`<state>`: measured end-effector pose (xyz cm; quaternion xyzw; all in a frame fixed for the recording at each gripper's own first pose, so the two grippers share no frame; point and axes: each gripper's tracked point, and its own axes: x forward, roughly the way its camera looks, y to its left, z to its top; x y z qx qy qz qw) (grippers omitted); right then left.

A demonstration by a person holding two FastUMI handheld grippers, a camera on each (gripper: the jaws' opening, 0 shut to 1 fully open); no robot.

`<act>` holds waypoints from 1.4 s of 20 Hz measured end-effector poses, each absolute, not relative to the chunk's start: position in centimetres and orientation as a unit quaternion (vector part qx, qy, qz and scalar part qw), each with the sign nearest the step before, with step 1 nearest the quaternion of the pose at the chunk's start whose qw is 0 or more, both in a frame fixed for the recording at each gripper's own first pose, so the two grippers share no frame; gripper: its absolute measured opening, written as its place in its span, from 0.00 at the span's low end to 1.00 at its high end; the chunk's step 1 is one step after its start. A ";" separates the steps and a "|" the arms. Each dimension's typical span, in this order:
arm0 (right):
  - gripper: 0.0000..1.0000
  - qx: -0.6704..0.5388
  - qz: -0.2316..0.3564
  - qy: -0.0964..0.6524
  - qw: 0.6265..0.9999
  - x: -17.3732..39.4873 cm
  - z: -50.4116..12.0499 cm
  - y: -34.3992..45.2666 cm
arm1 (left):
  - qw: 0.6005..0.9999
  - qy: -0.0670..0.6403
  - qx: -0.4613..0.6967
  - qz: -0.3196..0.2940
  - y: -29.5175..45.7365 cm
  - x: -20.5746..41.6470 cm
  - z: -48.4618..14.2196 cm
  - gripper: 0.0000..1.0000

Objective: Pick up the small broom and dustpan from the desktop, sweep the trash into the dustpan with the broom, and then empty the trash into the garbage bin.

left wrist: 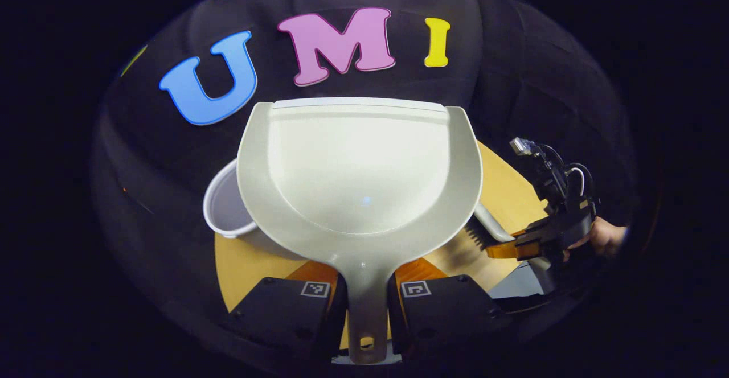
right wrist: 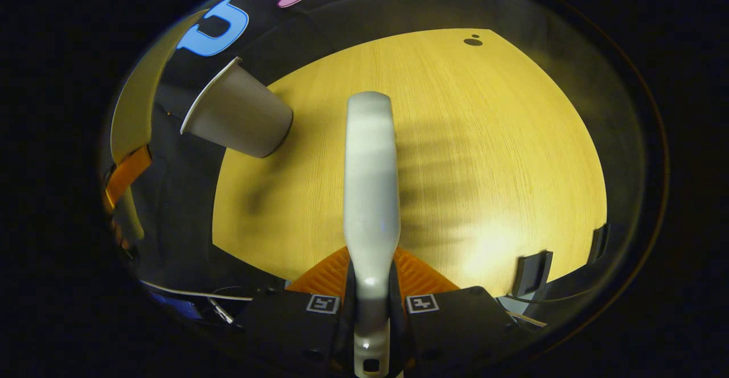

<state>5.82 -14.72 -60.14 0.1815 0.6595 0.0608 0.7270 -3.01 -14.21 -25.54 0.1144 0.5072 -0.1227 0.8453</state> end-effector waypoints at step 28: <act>0.31 0.122 0.053 0.756 0.641 6.8 -70.7 -11.7 | 0.680 0.731 -0.050 0.019 -15.4 -7.8 -42.8 0.30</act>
